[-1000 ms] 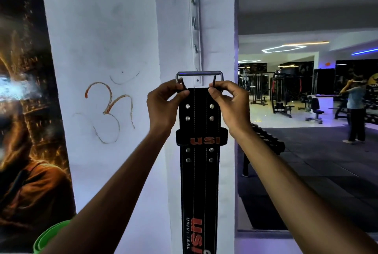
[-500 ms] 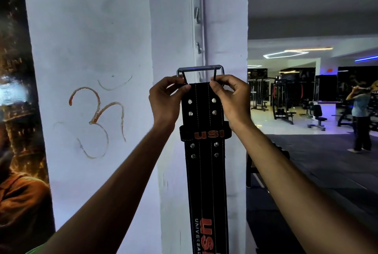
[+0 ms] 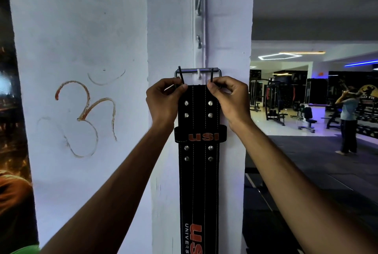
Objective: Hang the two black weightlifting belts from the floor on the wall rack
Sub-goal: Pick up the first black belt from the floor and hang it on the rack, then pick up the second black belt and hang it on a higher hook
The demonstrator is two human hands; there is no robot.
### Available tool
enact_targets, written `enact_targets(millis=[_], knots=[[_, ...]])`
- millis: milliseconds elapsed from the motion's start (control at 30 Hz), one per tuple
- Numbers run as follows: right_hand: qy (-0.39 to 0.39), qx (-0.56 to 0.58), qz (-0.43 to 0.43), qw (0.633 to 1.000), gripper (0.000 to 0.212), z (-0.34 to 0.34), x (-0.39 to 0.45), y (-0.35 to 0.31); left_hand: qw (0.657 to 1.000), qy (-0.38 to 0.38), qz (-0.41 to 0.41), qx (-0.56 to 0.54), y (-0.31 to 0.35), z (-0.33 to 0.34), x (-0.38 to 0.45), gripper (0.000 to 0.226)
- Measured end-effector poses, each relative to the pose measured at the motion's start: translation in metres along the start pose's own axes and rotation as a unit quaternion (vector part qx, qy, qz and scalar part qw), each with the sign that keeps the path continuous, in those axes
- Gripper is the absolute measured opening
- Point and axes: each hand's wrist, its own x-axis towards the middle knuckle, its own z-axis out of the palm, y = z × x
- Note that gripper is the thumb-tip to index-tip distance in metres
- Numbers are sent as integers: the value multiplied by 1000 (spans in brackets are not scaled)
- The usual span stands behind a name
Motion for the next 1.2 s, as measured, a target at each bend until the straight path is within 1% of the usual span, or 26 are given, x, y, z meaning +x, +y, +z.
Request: enact_targets(millis=[100, 200, 233, 267, 333, 367, 467, 600, 667, 767, 833, 900, 933, 967, 1000, 1067, 1133, 1200], knots=[[0, 8, 7, 1000, 15, -1, -6, 5, 1000, -13, 3, -5, -2, -4, -5, 22], [17, 4, -18, 1000, 13, 0, -12, 6, 999, -21, -7, -33, 1, -5, -8, 51], [30, 1, -27, 999, 18, 1, -13, 5, 999, -21, -15, -37, 3, -5, -8, 59], [45, 3, -29, 999, 27, 1, -13, 4, 999, -21, -22, -36, 3, -6, -7, 61], [69, 16, -13, 997, 44, 1, -12, 1, 999, -24, -31, -25, 4, -6, -4, 51], [75, 18, -2, 997, 46, 1, -10, 0, 999, -24, -36, -19, 4, -7, -3, 45], [90, -9, 33, 995, 45, 3, -5, -5, 998, -15, -64, -22, 6, -5, 1, 37], [108, -60, 50, 991, 36, 5, 3, -14, 994, 2, -102, -27, 8, -1, 4, 35], [101, -78, 42, 991, 34, 5, 1, -14, 995, 1, -100, -23, 8, -2, 3, 36], [69, -54, 30, 996, 36, 0, -10, -8, 996, -11, -81, -23, 8, -6, -4, 34], [56, -28, 15, 998, 42, -5, -22, -4, 997, -22, -72, -15, 6, -11, -12, 35], [61, -27, -19, 998, 55, -11, -39, -4, 997, -33, -64, 2, 2, -18, -20, 36], [75, -48, -46, 995, 60, -14, -50, -3, 998, -34, -56, 14, -1, -21, -24, 38], [92, -86, -77, 989, 61, -19, -59, -1, 998, -31, -42, 35, -4, -25, -29, 39], [107, -131, -108, 980, 57, -22, -70, 3, 998, -22, -22, 62, -6, -31, -36, 39], [117, -198, -146, 962, 40, -27, -94, 12, 993, -3, 18, 115, -13, -42, -53, 35], [105, -237, -148, 954, 29, -31, -122, 21, 989, 6, 40, 142, -23, -56, -76, 31], [87, -272, -128, 950, 29, -31, -157, 28, 984, 0, 36, 172, -37, -72, -102, 31]])
